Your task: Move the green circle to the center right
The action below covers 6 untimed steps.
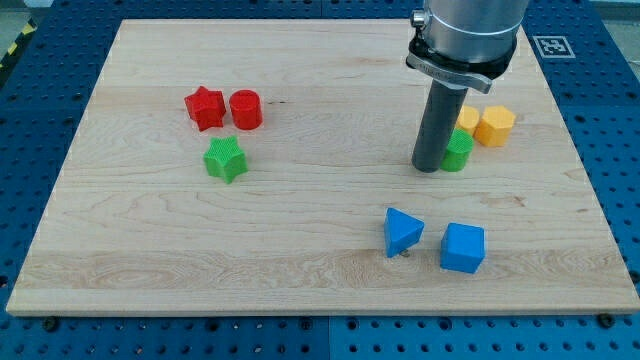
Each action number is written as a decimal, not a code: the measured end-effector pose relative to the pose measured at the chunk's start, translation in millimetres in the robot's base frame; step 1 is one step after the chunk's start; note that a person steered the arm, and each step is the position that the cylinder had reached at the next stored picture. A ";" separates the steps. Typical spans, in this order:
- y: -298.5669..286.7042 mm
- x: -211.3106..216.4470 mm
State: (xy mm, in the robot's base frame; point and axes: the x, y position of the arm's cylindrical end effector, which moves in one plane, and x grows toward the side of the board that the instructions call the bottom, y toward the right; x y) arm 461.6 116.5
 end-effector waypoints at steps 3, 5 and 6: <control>0.0 5.6; -17.3 -15.0; -1.4 -16.4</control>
State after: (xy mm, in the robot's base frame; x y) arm 445.3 115.1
